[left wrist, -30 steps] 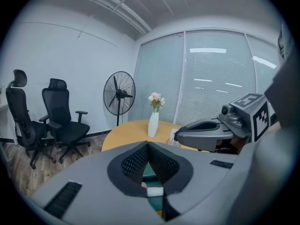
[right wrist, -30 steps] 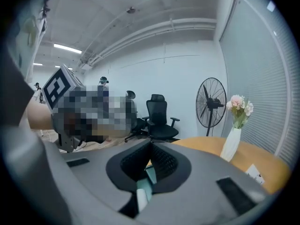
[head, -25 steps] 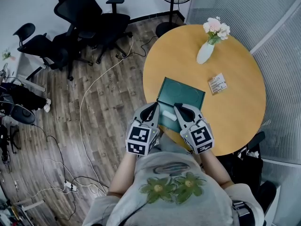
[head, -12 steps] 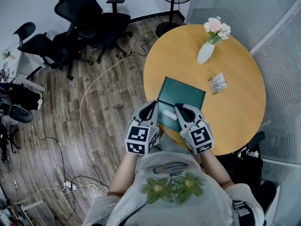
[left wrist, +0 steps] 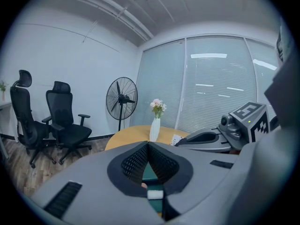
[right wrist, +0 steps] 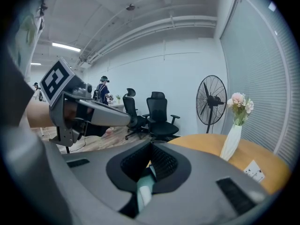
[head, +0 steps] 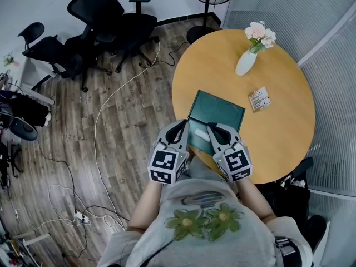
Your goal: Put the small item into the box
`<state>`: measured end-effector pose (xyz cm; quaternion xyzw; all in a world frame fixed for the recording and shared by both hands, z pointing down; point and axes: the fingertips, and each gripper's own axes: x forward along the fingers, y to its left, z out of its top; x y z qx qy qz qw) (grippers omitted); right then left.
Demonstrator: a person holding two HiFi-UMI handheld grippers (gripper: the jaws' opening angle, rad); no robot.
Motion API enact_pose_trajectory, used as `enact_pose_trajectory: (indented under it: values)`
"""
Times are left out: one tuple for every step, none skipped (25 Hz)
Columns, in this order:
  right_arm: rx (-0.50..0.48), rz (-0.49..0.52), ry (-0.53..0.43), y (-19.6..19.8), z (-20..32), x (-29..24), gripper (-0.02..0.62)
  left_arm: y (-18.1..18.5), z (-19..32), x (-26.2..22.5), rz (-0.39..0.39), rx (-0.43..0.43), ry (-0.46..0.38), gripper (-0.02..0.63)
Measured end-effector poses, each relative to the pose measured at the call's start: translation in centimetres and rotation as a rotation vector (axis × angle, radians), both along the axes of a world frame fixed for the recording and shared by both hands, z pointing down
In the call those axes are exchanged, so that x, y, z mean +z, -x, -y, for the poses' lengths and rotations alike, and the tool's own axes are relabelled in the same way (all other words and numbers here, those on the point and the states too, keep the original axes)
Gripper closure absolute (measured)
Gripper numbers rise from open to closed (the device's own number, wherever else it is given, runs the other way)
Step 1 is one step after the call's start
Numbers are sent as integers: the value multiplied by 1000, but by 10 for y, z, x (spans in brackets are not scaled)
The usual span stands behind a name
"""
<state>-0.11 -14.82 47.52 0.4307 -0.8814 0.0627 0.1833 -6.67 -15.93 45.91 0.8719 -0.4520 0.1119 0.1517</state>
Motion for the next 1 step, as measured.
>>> enact_pose_trajectory:
  values:
    - [0, -1, 1, 1, 0, 0, 594, 0, -1, -2, -4, 4, -10, 612]
